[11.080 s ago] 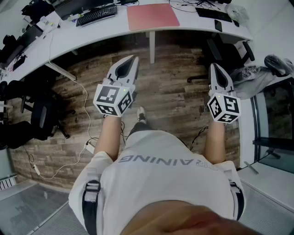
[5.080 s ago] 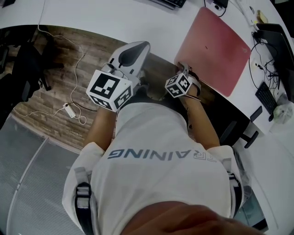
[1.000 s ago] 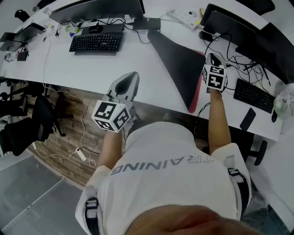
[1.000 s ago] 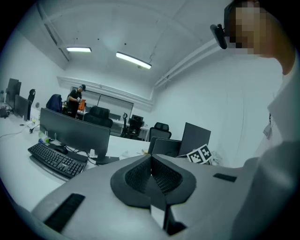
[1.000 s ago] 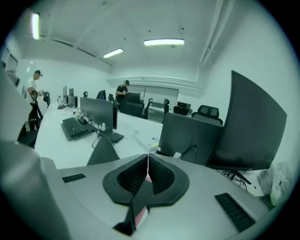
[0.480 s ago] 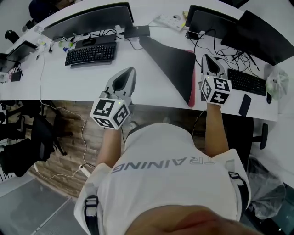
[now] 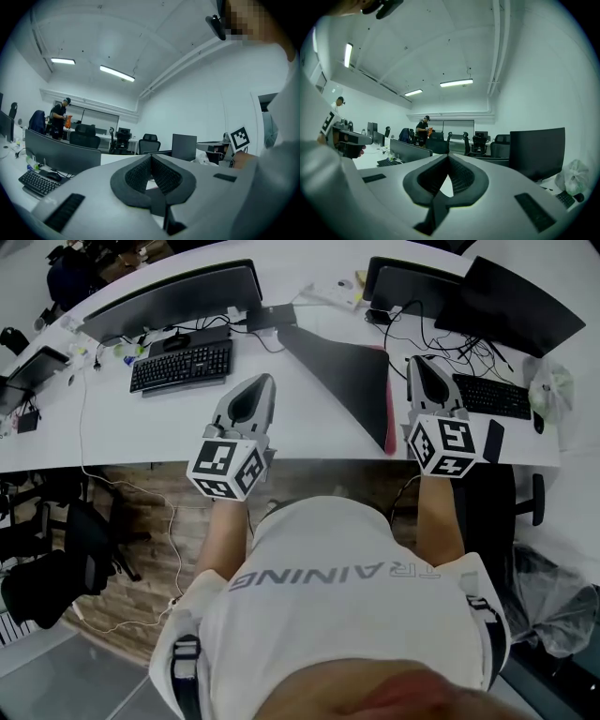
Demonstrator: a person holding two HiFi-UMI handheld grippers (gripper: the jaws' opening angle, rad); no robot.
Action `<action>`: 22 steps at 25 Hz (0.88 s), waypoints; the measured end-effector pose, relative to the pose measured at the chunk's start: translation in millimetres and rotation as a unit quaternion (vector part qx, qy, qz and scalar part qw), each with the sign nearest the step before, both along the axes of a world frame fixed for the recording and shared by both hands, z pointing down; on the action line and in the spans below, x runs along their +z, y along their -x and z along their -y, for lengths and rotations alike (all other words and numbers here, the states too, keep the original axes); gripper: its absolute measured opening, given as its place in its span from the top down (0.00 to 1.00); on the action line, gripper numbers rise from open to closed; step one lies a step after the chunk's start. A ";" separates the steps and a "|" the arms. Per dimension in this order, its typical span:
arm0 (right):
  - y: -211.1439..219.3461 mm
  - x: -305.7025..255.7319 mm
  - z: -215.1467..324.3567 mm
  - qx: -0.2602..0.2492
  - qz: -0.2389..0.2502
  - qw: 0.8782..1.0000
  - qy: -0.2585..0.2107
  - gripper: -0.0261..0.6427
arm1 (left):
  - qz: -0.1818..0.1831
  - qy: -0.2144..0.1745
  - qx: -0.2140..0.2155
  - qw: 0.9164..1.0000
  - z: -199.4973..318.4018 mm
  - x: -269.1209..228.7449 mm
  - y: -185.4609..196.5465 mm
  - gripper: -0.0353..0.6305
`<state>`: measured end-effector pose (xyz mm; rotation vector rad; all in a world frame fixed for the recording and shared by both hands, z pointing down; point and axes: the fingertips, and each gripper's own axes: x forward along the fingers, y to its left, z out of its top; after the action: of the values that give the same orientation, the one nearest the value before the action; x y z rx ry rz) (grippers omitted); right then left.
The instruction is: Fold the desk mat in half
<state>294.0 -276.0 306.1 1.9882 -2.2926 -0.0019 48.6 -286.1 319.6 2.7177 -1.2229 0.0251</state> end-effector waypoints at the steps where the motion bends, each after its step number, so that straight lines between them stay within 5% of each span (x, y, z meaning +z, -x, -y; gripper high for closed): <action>1: 2.0 -3.8 -3.1 0.002 -0.005 1.000 -0.003 0.93 | 0.000 -0.002 0.004 1.000 0.3 -1.9 0.3 0.91; 22: 30.6 -19.0 -24.2 0.016 -0.016 1.000 -0.008 0.93 | 0.006 -0.015 0.036 0.999 3.1 -7.4 18.0 0.91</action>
<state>263.4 -251.8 287.2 2.0167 -2.2484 -0.0497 30.6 -289.2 312.2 2.7906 -1.1375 0.0302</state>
